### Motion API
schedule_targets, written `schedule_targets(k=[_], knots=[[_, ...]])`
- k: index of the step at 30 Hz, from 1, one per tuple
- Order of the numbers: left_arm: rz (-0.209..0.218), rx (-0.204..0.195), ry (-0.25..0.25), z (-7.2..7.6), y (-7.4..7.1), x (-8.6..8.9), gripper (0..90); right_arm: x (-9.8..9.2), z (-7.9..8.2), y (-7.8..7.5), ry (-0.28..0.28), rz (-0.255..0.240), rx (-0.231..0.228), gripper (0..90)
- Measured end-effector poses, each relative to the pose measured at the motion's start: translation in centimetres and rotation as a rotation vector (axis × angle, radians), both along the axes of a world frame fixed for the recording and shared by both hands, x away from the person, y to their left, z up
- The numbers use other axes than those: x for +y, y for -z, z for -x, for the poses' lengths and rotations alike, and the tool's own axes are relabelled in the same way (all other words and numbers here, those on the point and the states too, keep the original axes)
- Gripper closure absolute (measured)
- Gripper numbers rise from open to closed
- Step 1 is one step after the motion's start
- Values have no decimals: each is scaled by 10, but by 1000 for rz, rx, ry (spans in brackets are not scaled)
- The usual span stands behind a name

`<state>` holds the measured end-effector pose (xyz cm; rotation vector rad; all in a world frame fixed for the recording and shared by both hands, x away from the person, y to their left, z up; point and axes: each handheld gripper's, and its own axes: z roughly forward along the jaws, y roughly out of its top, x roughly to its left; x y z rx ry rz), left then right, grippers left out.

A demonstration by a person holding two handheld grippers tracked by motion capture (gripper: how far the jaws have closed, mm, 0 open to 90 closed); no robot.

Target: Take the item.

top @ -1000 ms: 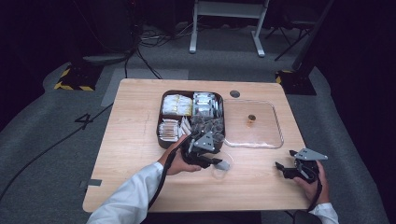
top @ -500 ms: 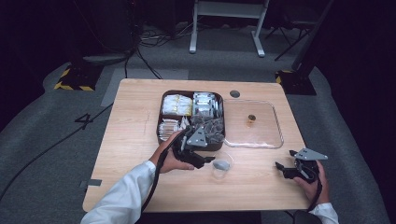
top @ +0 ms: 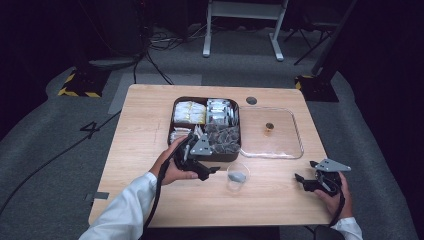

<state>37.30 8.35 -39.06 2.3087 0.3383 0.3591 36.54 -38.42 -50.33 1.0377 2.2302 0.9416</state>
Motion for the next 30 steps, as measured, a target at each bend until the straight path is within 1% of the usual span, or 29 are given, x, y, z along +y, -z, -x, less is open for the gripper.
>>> schedule_targets(k=[1, 2, 3, 4, 5, 8, 9, 10, 13, 14, 16, 18, 20, 21, 23, 25, 26, 30], knots=[[-5, -2, -14, 0, 0, 5, 183, 0, 0, 0, 0, -1, 0, 173], [-5, -2, -14, 0, 0, 5, 183, 0, 0, 0, 0, -1, 1, 173], [-2, -2, -22, 1, 0, 10, 184, 0, 0, 0, 0, -1, 0, 173], [-2, -2, -22, 1, 0, 10, 185, 0, 0, 0, 0, -1, 0, 173], [-7, -5, -33, 2, 0, 15, 185, 0, 0, 0, 0, -1, 0, 173], [-16, -11, -43, 2, 1, 20, 185, 0, 0, 0, 0, -1, 0, 173], [-17, -1, -57, 3, 2, 25, 185, 0, 0, 0, 0, -1, 0, 173], [-17, -1, -57, 3, 2, 25, 185, 0, 0, 0, 0, -1, 0, 173], [-22, -9, -85, 4, 5, 34, 183, 0, 0, 0, 0, -1, 1, 173], [-25, -9, -91, 4, 5, 36, 183, 0, 0, 0, 0, -1, 1, 173], [-39, -23, -105, 6, 6, 43, 179, 0, 0, 0, 0, -1, 1, 173], [-45, -27, -111, 7, 7, 47, 169, 0, 0, 0, 2, -1, 0, 173], [-46, -27, -128, 9, 9, 53, 169, 0, 0, 0, 3, -1, 0, 173], [-46, -27, -128, 9, 9, 53, 169, 0, 0, 0, 3, -1, 0, 173], [-52, -23, -147, 11, 11, 59, 169, 0, 0, 0, 3, -1, 0, 173], [-66, -28, -162, 11, 14, 65, 169, 0, 0, 0, 4, 0, 0, 173], [-66, -28, -162, 11, 14, 65, 169, 0, 0, 0, 3, 0, 0, 173], [-73, -30, -189, 13, 18, 75, 170, 0, 0, 0, 4, -1, 0, 173]])
